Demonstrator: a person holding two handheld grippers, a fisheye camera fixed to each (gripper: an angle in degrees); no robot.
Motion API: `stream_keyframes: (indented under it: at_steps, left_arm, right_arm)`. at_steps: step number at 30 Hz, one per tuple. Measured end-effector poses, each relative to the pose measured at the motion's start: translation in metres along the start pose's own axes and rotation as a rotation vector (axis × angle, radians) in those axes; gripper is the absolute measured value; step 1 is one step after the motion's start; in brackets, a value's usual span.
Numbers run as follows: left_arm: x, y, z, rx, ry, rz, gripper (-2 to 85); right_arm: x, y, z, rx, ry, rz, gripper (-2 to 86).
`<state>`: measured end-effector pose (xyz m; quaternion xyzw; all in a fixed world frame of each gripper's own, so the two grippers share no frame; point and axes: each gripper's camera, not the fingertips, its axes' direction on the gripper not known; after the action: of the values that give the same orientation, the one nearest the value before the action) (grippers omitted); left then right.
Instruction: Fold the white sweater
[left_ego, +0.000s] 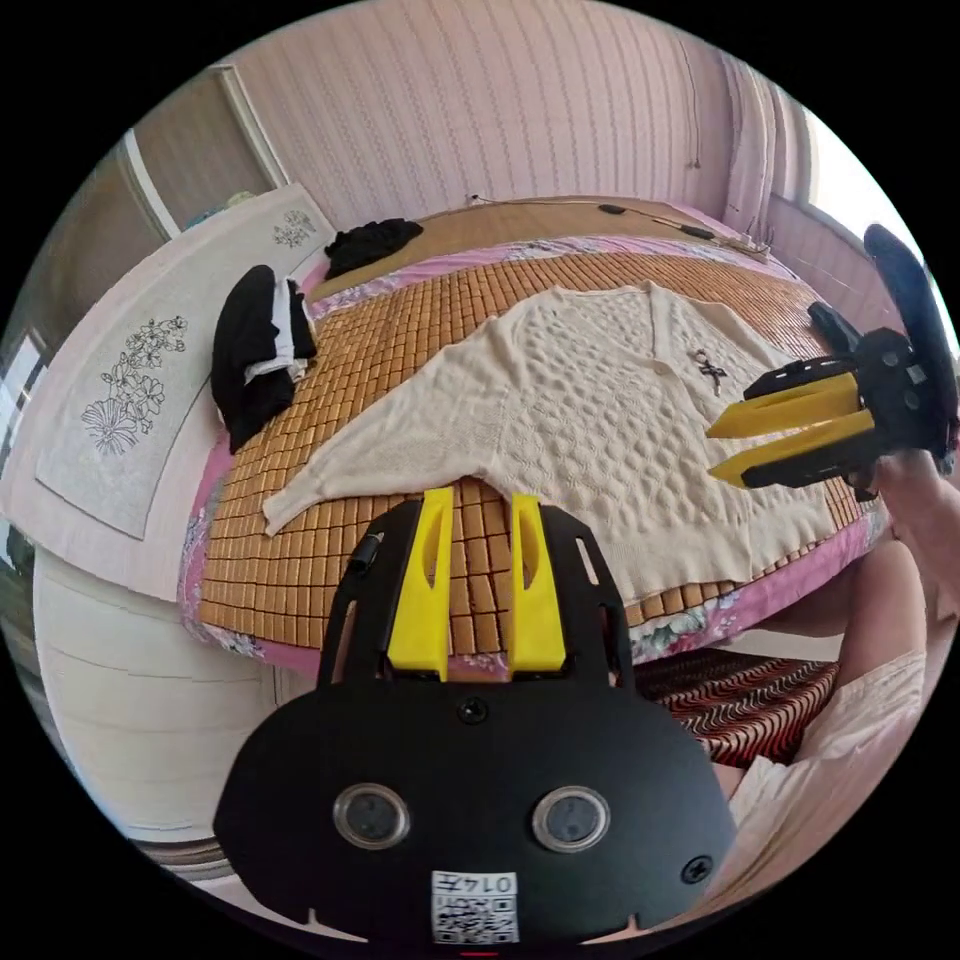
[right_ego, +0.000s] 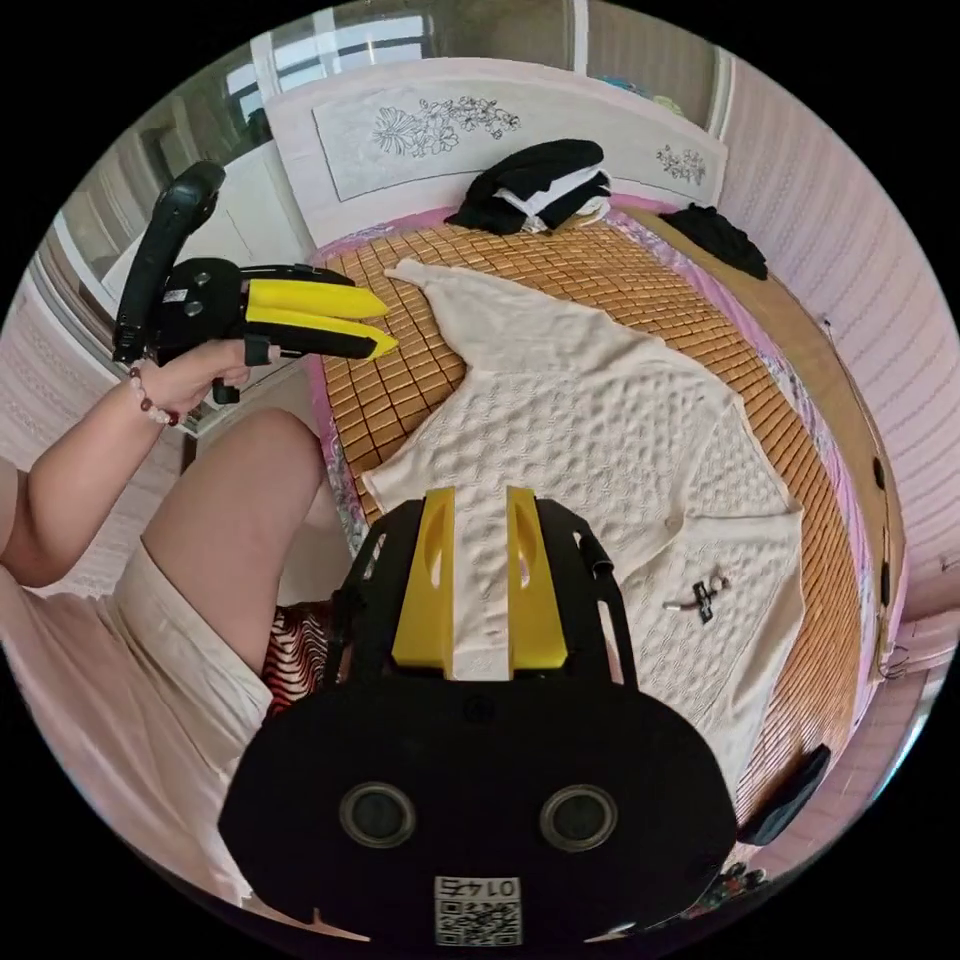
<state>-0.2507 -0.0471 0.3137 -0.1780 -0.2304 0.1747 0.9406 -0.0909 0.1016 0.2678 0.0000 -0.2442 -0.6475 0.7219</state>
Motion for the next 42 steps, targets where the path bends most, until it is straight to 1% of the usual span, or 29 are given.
stream_keyframes:
  at_steps: [4,6,10,12,16,18,22,25,26,28,30,34,38,42]
  left_arm:
    - [-0.075,0.016,0.019,0.024,-0.033,-0.135,9.8]
    - [-0.126,0.027,0.033,0.041,-0.044,-0.224,10.0]
    - [-0.202,0.046,0.057,0.043,-0.03,-0.355,10.4]
    - [-0.25,0.057,0.069,0.042,-0.02,-0.455,10.8]
    - [-0.303,0.07,0.088,0.009,-0.064,-0.536,10.8]
    - [-0.328,0.079,0.098,0.017,-0.029,-0.583,10.8]
    - [-0.349,0.089,0.105,0.01,-0.042,-0.565,10.9]
    - [-0.364,0.099,0.113,-0.002,-0.06,-0.583,10.9]
    - [-0.372,0.102,0.118,-0.025,-0.046,-0.601,10.7]
    - [-0.382,0.104,0.118,-0.005,-0.021,-0.617,10.0]
    - [-0.389,0.103,0.123,-0.021,0.031,-0.589,8.1]
    - [-0.391,0.098,0.125,-0.025,0.027,-0.518,4.9]
    - [-0.39,0.093,0.125,-0.031,-0.03,-0.472,1.9]
    - [-0.389,0.088,0.117,-0.004,-0.035,-0.466,-0.2]
  right_arm:
    - [-0.018,-0.109,0.028,-0.013,-0.05,-0.08,9.2]
    - [-0.025,-0.154,0.042,-0.024,-0.054,-0.109,9.4]
    - [-0.045,-0.256,0.074,-0.044,-0.044,-0.202,9.3]
    - [-0.054,-0.297,0.087,-0.043,-0.043,-0.239,9.2]
    - [-0.076,-0.379,0.117,-0.058,-0.057,-0.305,9.1]
    - [-0.085,-0.407,0.129,-0.064,-0.053,-0.331,9.1]
    - [-0.103,-0.458,0.157,-0.091,-0.019,-0.397,9.0]
    - [-0.111,-0.483,0.176,-0.105,-0.006,-0.425,8.7]
    - [-0.112,-0.486,0.18,-0.107,-0.002,-0.427,8.5]
    - [-0.115,-0.497,0.196,-0.135,0.013,-0.441,7.6]
    - [-0.114,-0.5,0.207,-0.164,-0.011,-0.442,6.5]
    - [-0.109,-0.496,0.21,-0.125,-0.038,-0.442,3.7]
    - [-0.107,-0.491,0.211,-0.114,-0.01,-0.454,1.5]
    - [-0.089,-0.475,0.196,-0.068,-0.031,-0.419,0.8]
